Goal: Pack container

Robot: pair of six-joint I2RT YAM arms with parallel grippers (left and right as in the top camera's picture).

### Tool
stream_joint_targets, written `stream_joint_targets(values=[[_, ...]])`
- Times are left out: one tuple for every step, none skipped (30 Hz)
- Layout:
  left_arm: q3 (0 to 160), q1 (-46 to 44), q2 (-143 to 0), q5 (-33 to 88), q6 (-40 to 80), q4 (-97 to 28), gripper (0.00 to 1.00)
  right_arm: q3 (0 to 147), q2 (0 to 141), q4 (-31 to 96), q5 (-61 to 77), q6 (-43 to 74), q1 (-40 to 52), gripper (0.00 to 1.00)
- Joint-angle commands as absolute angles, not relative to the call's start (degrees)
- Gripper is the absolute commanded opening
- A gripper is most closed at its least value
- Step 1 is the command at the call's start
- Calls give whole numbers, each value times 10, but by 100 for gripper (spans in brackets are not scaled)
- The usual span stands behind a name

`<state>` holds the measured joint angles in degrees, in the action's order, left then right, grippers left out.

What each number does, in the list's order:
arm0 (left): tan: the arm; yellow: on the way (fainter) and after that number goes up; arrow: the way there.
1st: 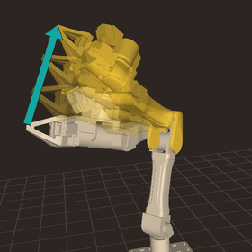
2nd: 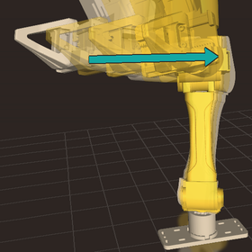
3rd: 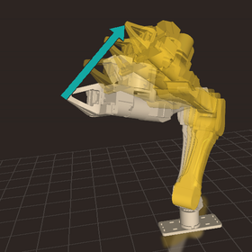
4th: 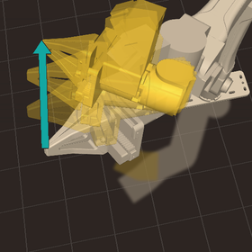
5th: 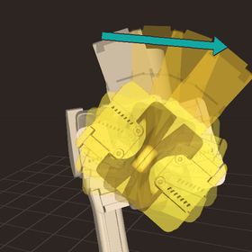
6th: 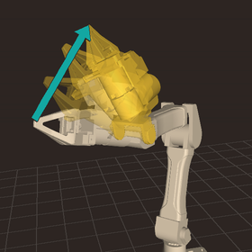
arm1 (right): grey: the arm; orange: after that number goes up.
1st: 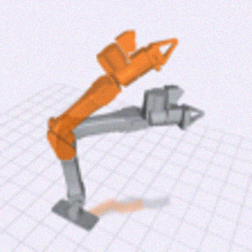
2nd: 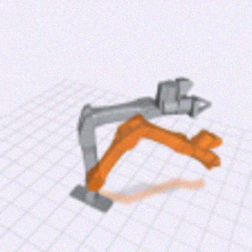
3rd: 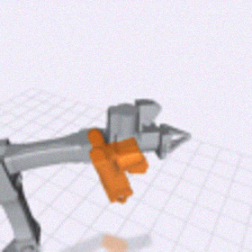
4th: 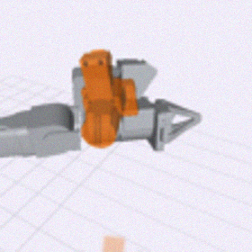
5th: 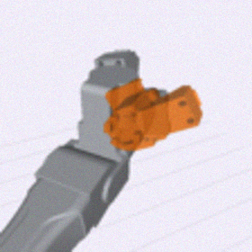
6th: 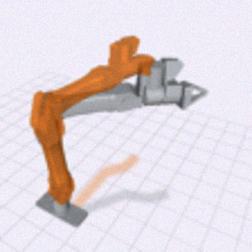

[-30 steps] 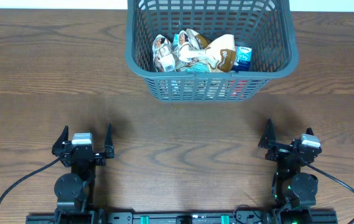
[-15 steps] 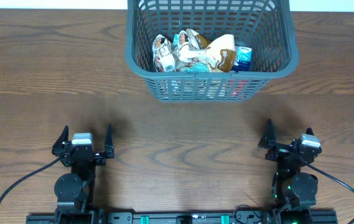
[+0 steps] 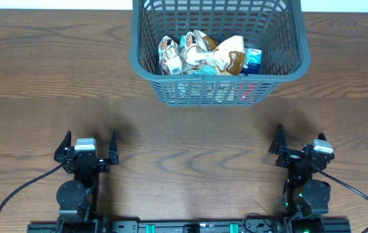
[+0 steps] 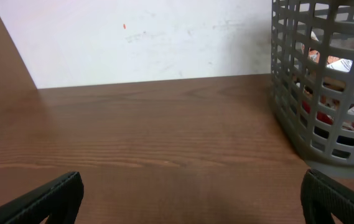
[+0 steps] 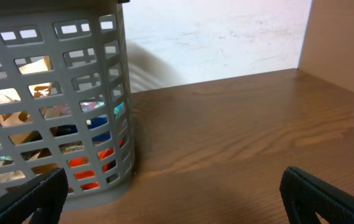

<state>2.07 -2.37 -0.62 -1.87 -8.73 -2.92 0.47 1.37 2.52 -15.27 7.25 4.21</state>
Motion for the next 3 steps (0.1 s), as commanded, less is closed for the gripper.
stream_joint_targets(values=[[2,-24,-2,-20,-76,-40,98,3,9,27,-161,81,39,99],[2,-24,-2,-20,-76,-40,99,3,9,27,-161,81,39,99],[2,-24,-2,-20,-76,-40,99,3,9,27,-161,81,39,99]])
